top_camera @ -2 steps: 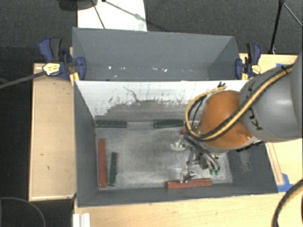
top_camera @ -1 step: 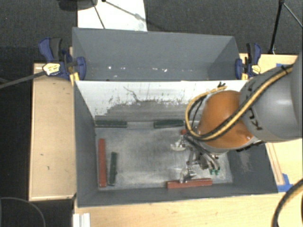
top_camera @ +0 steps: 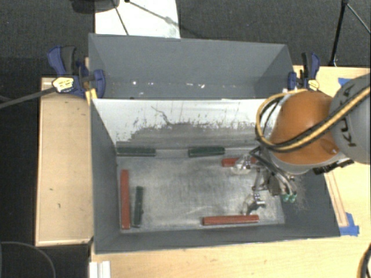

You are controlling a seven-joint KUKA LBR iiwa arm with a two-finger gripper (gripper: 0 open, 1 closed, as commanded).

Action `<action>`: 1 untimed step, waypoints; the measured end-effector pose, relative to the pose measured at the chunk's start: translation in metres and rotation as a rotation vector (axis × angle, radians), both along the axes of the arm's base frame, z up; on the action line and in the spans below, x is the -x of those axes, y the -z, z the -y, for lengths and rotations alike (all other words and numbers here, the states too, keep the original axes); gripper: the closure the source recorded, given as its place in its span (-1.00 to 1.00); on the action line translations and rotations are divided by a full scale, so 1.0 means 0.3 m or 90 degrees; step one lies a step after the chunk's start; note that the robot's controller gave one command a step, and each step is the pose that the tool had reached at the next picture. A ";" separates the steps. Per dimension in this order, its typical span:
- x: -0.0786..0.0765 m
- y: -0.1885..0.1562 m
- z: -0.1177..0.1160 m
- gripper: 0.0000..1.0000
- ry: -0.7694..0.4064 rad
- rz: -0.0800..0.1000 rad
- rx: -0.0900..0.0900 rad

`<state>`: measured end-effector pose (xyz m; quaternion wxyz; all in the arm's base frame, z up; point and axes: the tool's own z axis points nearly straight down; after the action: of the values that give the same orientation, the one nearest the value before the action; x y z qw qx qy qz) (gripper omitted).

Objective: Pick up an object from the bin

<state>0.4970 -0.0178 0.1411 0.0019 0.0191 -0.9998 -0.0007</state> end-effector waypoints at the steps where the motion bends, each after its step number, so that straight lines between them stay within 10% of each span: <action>1: 0.000 0.227 0.063 1.00 -0.045 0.005 0.001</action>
Offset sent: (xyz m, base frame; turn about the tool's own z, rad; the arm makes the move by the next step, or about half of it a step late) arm 0.0000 0.0000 0.0000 0.0000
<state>0.4969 -0.0369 0.0731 -0.0020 0.0545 -0.9985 0.0002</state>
